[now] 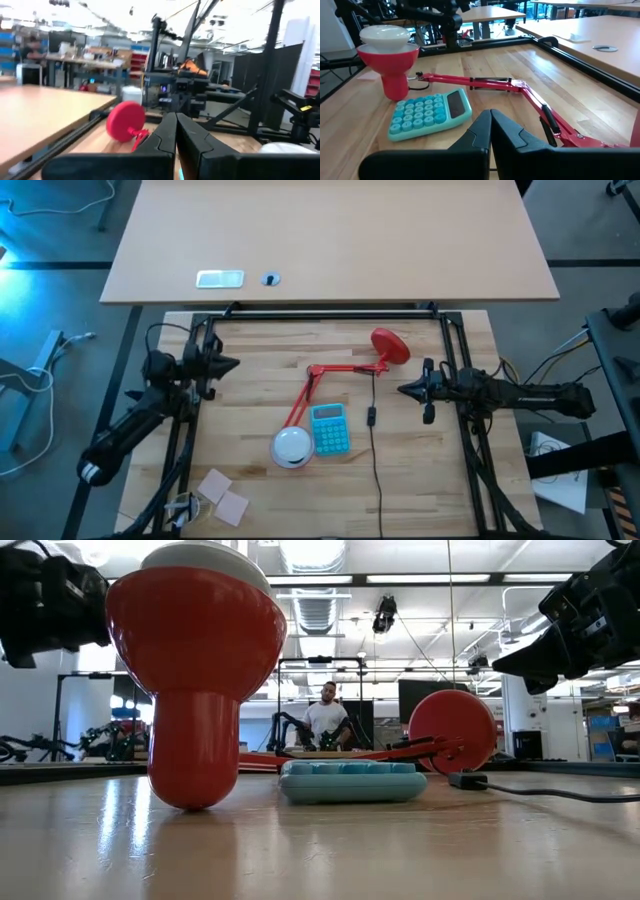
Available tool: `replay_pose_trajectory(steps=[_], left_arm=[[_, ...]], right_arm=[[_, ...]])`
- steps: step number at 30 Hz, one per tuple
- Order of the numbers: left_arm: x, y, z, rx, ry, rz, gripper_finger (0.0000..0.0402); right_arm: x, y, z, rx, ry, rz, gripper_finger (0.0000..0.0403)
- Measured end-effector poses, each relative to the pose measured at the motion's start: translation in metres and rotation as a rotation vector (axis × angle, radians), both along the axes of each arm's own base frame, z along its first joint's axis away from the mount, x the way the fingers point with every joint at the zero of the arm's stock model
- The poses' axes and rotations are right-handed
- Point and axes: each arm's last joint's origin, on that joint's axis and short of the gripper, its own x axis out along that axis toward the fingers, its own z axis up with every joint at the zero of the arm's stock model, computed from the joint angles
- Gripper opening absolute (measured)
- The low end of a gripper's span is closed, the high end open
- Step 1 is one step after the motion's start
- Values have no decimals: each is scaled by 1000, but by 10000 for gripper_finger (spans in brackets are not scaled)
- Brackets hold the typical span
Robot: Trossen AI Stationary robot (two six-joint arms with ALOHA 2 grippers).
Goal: Screw lightbulb
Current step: Return to Home Position
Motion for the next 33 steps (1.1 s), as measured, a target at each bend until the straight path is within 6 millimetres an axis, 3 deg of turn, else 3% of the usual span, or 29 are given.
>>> replay_pose_trajectory(steps=[5, 17, 22, 27, 33], left_arm=[[-5, -14, 0, 66, -19, -47, 0], [6, -16, -6, -44, -27, 84, 0], [20, -34, -15, -37, 33, 122, 0], [25, -58, -14, -6, 27, 11, 0], [25, -66, -22, 40, 120, 178, 0]], right_arm=[[0, 0, 0, 0, 0, 0, 2], [0, 0, 0, 0, 0, 0, 2], [0, 0, 0, 1, 0, 1, 2], [0, 0, 0, 0, 0, 1, 2], [0, 0, 0, 1, 0, 1, 2]])
